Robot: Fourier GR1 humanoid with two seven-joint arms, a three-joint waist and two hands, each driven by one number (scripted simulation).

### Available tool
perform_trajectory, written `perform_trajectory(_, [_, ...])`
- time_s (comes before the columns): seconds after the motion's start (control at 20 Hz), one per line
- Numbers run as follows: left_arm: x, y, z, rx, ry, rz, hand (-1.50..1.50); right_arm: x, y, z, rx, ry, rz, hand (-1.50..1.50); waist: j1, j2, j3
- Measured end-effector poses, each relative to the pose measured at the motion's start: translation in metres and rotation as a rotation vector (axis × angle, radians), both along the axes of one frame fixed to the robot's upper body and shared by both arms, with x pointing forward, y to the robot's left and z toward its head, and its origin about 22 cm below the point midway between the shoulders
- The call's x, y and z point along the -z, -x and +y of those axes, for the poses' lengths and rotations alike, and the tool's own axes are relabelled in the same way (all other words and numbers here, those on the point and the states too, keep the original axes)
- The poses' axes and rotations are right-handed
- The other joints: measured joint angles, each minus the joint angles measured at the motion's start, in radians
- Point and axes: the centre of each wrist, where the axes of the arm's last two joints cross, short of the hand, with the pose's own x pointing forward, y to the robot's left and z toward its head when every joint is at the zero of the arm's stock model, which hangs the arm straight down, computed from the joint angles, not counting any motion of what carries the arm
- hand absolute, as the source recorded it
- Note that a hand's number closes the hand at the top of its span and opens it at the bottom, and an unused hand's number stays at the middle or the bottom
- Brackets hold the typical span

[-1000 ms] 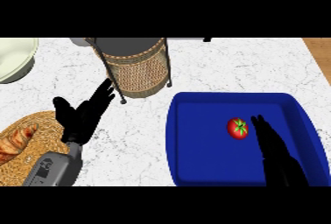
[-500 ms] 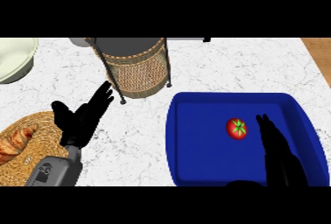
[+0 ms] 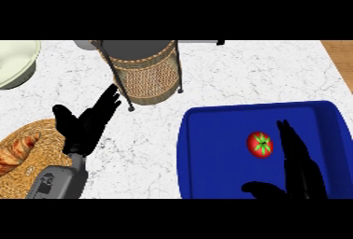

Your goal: Pick the tomato from the tray and place it in the tiered basket

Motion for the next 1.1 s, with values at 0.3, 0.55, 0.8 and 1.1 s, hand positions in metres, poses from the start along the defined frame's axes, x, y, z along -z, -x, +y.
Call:
perform_trajectory(0.3, [0.004,0.005,-0.002,0.004,-0.001,0.0,0.0,0.016,-0.017,0.0,0.009,-0.014,0.006,-1.5,0.002,0.003,0.002])
perform_trajectory(0.55, [0.003,0.001,-0.002,0.005,0.001,-0.003,0.0,0.023,-0.029,-0.012,0.011,-0.034,0.016,-1.5,0.002,0.003,0.002])
perform_trajectory(0.8, [0.008,0.005,0.004,0.006,-0.001,0.001,0.0,0.036,-0.046,-0.017,0.02,-0.048,0.015,-1.5,0.002,0.0,-0.002])
perform_trajectory(1.1, [-0.001,0.004,0.003,0.004,0.002,-0.003,0.0,0.047,-0.056,-0.021,0.008,-0.059,0.017,-1.5,0.0,-0.005,-0.008])
